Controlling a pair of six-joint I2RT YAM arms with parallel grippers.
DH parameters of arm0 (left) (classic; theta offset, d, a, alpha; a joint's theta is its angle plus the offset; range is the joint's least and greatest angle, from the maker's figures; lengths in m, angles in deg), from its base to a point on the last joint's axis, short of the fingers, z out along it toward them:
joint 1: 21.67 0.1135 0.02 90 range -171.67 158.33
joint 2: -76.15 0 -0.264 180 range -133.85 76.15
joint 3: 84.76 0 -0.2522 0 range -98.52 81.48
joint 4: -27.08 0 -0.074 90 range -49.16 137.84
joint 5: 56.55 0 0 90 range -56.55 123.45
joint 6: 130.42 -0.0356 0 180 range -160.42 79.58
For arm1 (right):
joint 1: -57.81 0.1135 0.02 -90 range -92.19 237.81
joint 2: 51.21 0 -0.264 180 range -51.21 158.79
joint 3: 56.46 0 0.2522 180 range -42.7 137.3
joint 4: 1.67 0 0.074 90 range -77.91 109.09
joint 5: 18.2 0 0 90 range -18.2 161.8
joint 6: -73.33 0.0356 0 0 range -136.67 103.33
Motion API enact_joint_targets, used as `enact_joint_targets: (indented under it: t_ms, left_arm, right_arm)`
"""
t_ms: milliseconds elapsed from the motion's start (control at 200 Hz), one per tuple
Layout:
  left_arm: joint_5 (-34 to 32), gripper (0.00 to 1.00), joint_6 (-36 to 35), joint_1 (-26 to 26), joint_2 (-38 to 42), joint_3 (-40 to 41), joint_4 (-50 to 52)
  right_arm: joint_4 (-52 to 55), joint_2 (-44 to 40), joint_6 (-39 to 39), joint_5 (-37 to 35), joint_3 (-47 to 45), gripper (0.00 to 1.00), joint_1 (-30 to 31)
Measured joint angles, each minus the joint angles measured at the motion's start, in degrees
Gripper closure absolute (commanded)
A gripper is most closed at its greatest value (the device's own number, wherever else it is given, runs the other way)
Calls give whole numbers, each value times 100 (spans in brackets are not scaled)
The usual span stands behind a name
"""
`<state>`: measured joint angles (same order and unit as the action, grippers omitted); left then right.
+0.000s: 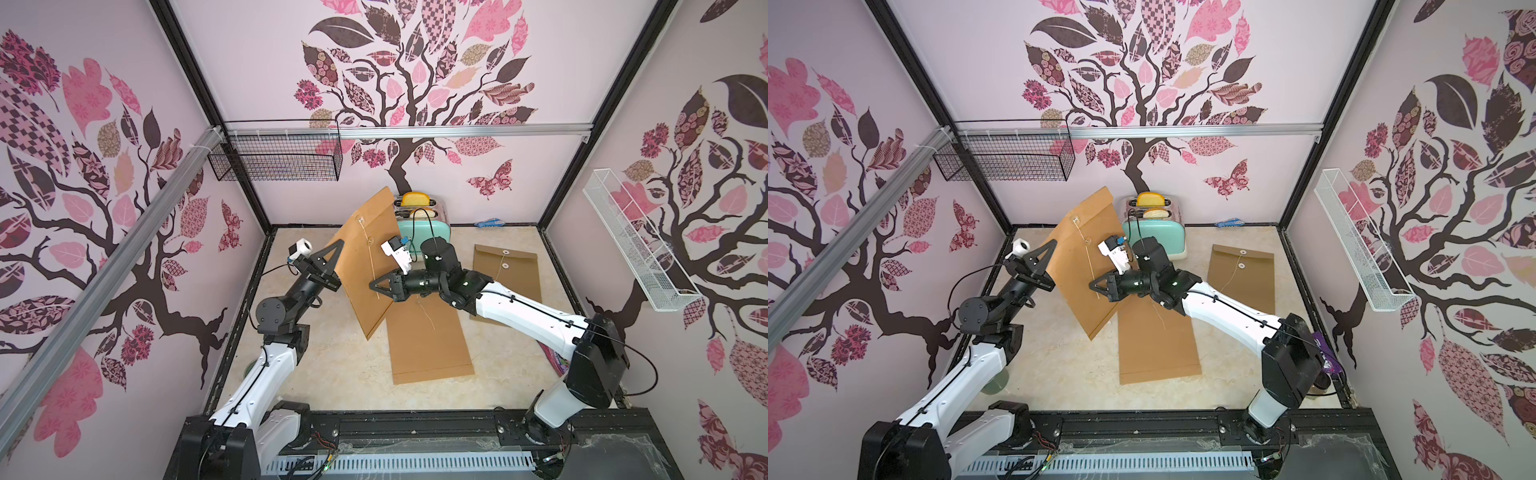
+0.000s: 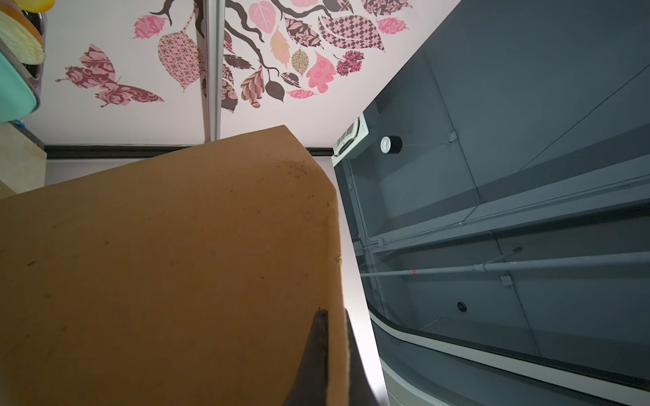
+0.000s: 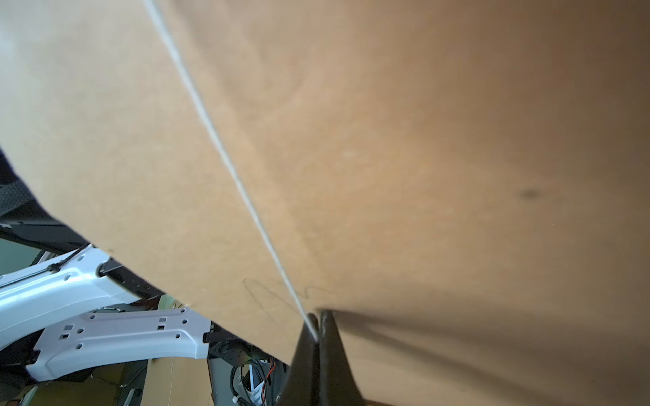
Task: Close the mouth of the file bag
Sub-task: Close the file bag.
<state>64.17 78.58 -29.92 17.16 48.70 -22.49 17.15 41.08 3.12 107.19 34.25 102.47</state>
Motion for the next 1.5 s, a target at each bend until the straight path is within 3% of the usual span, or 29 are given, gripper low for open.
enact_joint_targets:
  t_ms: [730, 1500]
  left_arm:
    - [-177, 100, 0, -114, 96, 109, -157]
    - [-85, 100, 0, -118, 81, 240, -223]
  right_arm:
    - [1738, 798, -619, 323, 1875, 100, -994]
    - [3099, 1491, -651, 442, 3888, 100, -1349]
